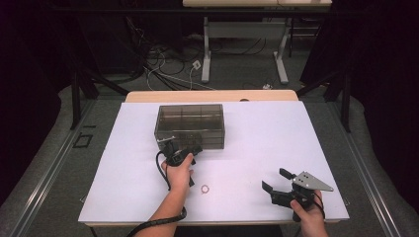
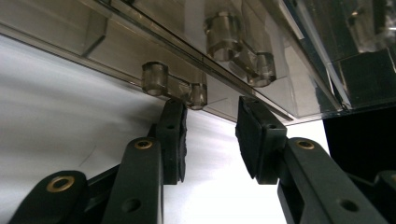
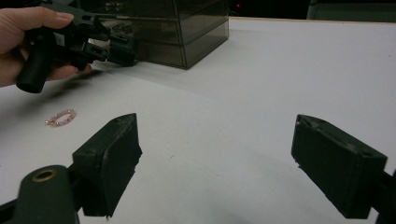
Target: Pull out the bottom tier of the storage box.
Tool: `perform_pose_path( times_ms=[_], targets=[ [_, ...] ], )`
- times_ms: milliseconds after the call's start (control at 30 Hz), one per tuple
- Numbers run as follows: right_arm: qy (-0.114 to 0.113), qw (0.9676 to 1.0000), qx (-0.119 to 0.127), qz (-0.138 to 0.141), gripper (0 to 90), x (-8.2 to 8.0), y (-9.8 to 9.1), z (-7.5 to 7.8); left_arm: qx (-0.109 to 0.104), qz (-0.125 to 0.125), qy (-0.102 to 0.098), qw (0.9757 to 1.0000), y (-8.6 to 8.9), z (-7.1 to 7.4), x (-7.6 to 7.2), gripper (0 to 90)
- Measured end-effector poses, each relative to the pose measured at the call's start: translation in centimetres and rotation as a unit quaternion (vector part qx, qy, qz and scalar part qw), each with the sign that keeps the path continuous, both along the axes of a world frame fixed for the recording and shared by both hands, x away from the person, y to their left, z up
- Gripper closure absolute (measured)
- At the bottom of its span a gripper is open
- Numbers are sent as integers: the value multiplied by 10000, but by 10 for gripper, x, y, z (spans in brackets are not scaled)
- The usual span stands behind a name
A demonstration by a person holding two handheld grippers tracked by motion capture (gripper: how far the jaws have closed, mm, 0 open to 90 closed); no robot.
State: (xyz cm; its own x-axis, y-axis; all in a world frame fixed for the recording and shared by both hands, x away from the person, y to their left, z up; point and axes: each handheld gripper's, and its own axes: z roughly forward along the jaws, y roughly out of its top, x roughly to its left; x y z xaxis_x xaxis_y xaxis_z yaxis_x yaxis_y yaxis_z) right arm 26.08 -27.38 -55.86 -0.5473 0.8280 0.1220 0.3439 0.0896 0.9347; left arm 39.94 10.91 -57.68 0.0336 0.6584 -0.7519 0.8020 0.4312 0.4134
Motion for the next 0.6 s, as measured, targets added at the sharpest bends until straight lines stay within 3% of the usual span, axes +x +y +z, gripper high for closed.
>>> perform_pose_path(
  times_ms=[300,600],
  targets=[
    [32,10000,7,-1,148,0,0,0,-150,133,84,9998,3,-4,1,707],
    [11,10000,2,30,149,0,1,0,-142,152,131,9997,4,-5,1,775]
  ],
)
